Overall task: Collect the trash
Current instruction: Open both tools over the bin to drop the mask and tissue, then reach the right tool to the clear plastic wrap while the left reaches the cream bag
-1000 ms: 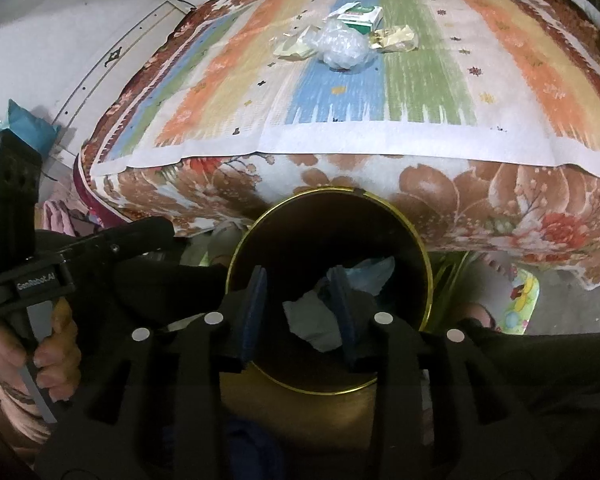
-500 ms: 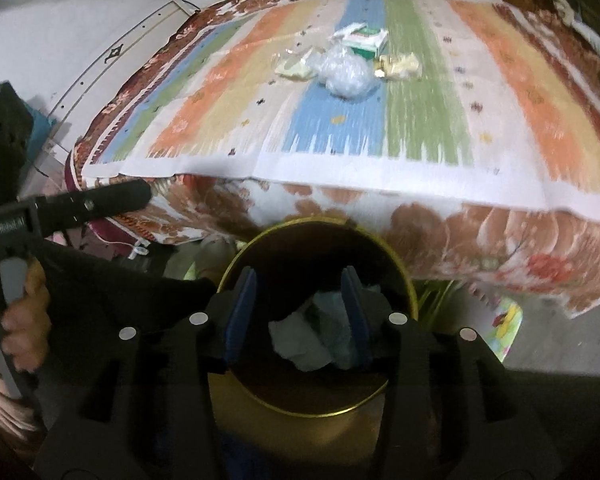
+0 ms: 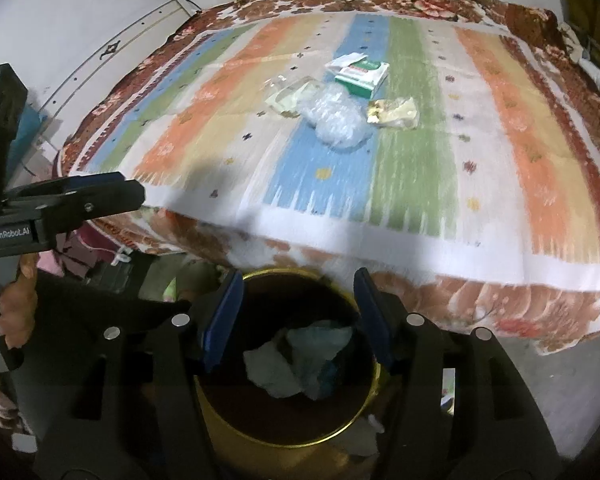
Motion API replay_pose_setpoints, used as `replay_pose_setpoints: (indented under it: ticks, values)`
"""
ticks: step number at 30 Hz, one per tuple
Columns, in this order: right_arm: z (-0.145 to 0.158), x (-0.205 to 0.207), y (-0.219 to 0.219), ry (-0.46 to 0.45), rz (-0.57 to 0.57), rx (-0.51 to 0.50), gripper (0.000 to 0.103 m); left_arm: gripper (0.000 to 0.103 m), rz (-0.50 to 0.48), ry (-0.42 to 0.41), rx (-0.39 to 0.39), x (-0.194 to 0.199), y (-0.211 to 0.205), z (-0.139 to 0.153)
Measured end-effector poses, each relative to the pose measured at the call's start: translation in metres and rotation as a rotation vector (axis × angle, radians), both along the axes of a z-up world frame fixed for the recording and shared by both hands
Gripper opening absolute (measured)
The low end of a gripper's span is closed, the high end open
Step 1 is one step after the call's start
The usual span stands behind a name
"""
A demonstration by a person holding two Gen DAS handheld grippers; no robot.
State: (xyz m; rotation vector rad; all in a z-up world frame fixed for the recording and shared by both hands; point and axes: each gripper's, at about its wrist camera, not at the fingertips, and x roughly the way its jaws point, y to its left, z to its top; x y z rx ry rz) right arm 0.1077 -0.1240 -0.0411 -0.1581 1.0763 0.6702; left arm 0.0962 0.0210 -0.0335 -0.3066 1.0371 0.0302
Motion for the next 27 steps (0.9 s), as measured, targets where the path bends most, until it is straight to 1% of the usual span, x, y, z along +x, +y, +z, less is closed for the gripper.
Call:
replay_pose_setpoints:
  ticks: [3,5,7,10,12,14,17,18,20,22,27]
  values:
    - [0.006,0.011,0.004,-0.016,0.003,-0.001,0.061,0.078,0.014,0.009,0.007,0.011,0.008,0.001]
    - [0.010,0.019,0.008,-0.027,0.003,-0.003,0.064,0.084,0.027,0.006,0.006,0.016,0.011,0.002]
    - [0.012,0.028,0.009,-0.025,-0.007,-0.002,0.067,0.086,0.048,-0.003,-0.004,0.022,0.016,0.004]
    - [0.014,0.043,0.010,-0.018,-0.026,-0.004,0.067,0.092,0.066,-0.024,-0.014,0.028,0.022,0.008]
    - [0.014,0.049,0.012,-0.008,-0.029,0.000,0.069,0.093,0.075,-0.037,0.001,0.033,0.025,0.012]
    - [0.016,0.056,0.013,-0.016,-0.030,-0.009,0.074,0.096,0.092,-0.036,0.015,0.040,0.031,0.012]
    - [0.018,0.070,0.014,-0.038,-0.049,-0.031,0.079,0.097,0.130,-0.024,0.009,0.049,0.042,0.009]
    - [0.017,0.074,0.014,-0.034,-0.054,-0.032,0.080,0.097,0.138,-0.023,0.004,0.052,0.044,0.008]
    - [0.015,0.082,0.016,-0.020,-0.061,-0.029,0.087,0.097,0.156,-0.022,-0.005,0.058,0.048,0.006]
    - [0.014,0.091,0.019,-0.007,-0.066,-0.019,0.091,0.097,0.169,-0.019,-0.013,0.066,0.051,0.005]
    - [0.012,0.107,0.028,-0.014,-0.090,-0.040,0.092,0.097,0.209,-0.004,-0.039,0.084,0.064,-0.002]
